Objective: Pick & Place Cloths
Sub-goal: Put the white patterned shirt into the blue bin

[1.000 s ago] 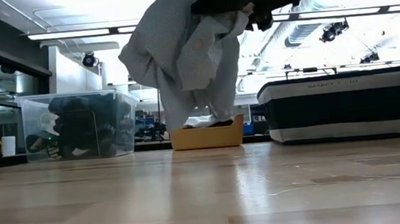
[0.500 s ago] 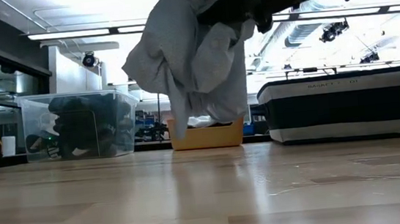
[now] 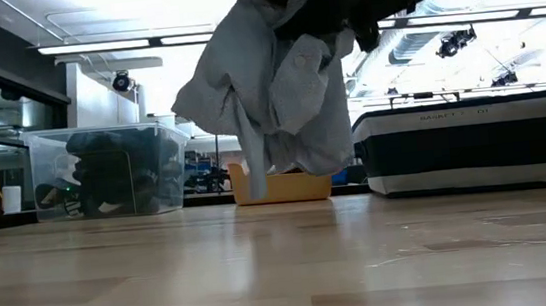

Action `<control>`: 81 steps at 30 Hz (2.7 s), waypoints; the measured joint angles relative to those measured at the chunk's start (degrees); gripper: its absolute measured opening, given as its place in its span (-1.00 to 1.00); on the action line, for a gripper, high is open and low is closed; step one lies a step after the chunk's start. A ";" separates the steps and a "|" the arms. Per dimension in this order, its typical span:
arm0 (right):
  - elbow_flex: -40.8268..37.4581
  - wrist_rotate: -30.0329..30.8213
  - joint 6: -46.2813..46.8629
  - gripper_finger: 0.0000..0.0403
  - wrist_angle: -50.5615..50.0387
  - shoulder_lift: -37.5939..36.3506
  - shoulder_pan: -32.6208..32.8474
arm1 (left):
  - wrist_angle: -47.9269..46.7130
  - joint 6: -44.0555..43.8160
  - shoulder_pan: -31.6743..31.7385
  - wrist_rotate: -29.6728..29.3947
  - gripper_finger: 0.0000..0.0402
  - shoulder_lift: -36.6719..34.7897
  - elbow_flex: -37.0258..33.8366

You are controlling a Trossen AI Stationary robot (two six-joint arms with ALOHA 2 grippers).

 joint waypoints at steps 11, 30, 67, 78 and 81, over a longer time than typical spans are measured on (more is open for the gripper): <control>0.44 9.39 2.20 -0.36 -14.67 -13.16 -0.04 | -11.16 -7.85 -3.52 -5.10 0.45 -6.32 -0.17; 0.90 33.48 24.29 -0.37 -55.77 -39.65 -4.38 | -24.56 -26.73 -3.54 -3.28 0.45 -8.62 -0.06; 1.22 -14.77 31.16 -0.30 -61.46 -1.62 -53.84 | -24.78 -29.58 -3.54 -1.93 0.45 -8.62 -0.15; 0.63 -15.12 27.30 0.19 -61.53 -8.84 -50.07 | -24.96 -31.26 -3.54 -1.95 0.45 -8.62 -0.21; 0.61 -15.50 26.15 0.44 -62.01 -12.55 -49.50 | -24.97 -31.29 -3.54 -1.97 0.45 -8.62 -0.21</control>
